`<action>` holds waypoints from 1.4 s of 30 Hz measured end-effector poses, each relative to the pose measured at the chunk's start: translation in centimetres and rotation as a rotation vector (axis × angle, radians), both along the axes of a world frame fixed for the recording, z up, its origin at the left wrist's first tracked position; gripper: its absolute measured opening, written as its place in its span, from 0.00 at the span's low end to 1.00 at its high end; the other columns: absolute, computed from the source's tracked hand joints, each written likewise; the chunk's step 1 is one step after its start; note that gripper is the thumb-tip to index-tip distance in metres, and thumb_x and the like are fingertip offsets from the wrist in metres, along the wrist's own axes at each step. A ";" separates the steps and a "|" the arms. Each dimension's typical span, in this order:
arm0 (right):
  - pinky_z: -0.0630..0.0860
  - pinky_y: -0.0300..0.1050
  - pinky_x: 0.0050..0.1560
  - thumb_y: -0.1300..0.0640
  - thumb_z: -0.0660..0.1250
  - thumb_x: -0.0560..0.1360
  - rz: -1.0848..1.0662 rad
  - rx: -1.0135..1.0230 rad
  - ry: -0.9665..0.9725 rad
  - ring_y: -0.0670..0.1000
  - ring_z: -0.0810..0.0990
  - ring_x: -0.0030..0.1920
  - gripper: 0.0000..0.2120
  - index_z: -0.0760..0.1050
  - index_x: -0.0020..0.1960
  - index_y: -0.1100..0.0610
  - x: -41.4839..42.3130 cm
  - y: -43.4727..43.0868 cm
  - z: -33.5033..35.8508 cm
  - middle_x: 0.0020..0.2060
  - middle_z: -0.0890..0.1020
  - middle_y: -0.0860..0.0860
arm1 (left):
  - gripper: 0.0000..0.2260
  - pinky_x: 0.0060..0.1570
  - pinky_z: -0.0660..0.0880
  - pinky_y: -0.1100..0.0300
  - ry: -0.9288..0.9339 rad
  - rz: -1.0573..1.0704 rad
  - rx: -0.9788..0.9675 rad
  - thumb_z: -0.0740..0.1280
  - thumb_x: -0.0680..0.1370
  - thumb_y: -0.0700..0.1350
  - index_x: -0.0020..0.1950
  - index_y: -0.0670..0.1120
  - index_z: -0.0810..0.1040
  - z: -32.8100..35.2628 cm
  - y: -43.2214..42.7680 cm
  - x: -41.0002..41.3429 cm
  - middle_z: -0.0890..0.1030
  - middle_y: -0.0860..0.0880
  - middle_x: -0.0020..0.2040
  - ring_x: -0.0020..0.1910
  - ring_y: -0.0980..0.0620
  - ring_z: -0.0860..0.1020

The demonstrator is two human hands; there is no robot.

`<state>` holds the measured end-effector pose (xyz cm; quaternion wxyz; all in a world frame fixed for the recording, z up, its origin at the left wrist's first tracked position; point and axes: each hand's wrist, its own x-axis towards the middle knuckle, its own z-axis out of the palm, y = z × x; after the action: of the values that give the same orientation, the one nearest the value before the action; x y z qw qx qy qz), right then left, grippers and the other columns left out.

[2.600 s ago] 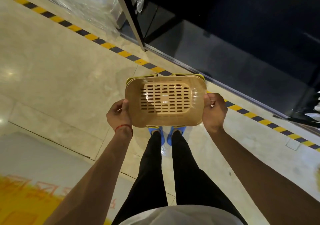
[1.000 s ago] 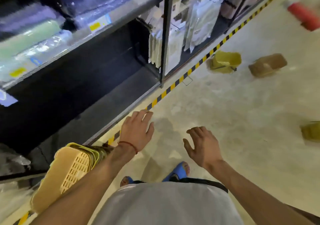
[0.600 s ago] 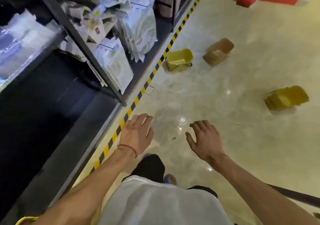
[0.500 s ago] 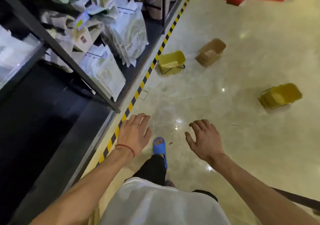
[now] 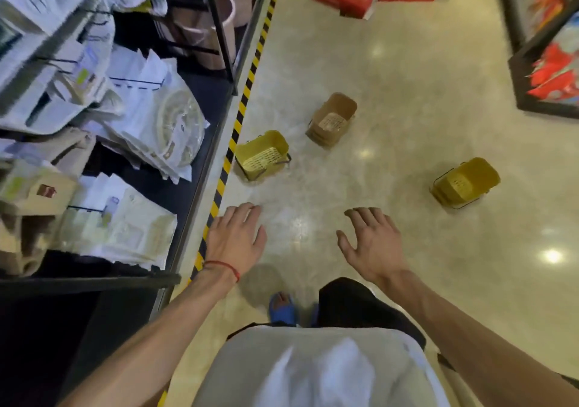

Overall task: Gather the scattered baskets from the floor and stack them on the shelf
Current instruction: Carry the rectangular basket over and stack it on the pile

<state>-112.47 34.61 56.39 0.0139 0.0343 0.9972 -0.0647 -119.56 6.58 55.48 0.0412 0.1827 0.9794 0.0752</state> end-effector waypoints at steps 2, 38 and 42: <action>0.75 0.53 0.58 0.42 0.60 0.78 -0.019 -0.018 0.009 0.56 0.78 0.59 0.22 0.78 0.63 0.55 -3.9 0.8 0.2 0.58 0.82 0.50 | 0.20 0.46 0.76 0.52 0.004 0.015 -0.011 0.59 0.75 0.53 0.63 0.46 0.78 0.0 0.9 -3.7 0.79 0.49 0.60 0.54 0.46 0.78; 0.68 0.54 0.69 0.40 0.56 0.81 0.144 -0.077 -0.490 0.56 0.70 0.70 0.26 0.72 0.71 0.55 -62.1 0.8 -28.0 0.67 0.76 0.53 | 0.16 0.51 0.74 0.48 -0.394 0.626 0.150 0.67 0.78 0.49 0.63 0.43 0.77 -27.0 1.3 -47.2 0.79 0.43 0.57 0.56 0.39 0.76; 0.69 0.55 0.66 0.40 0.55 0.81 0.168 -0.104 -0.490 0.57 0.72 0.68 0.25 0.71 0.70 0.55 -64.4 1.0 -37.4 0.65 0.77 0.54 | 0.18 0.52 0.74 0.46 -0.500 0.665 0.107 0.65 0.79 0.51 0.66 0.45 0.75 -35.7 1.5 -48.8 0.77 0.43 0.61 0.60 0.40 0.75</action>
<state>-176.86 35.63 19.01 0.2620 -0.0346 0.9588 -0.1040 -168.32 8.09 19.77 0.2415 -0.1656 0.9396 0.1774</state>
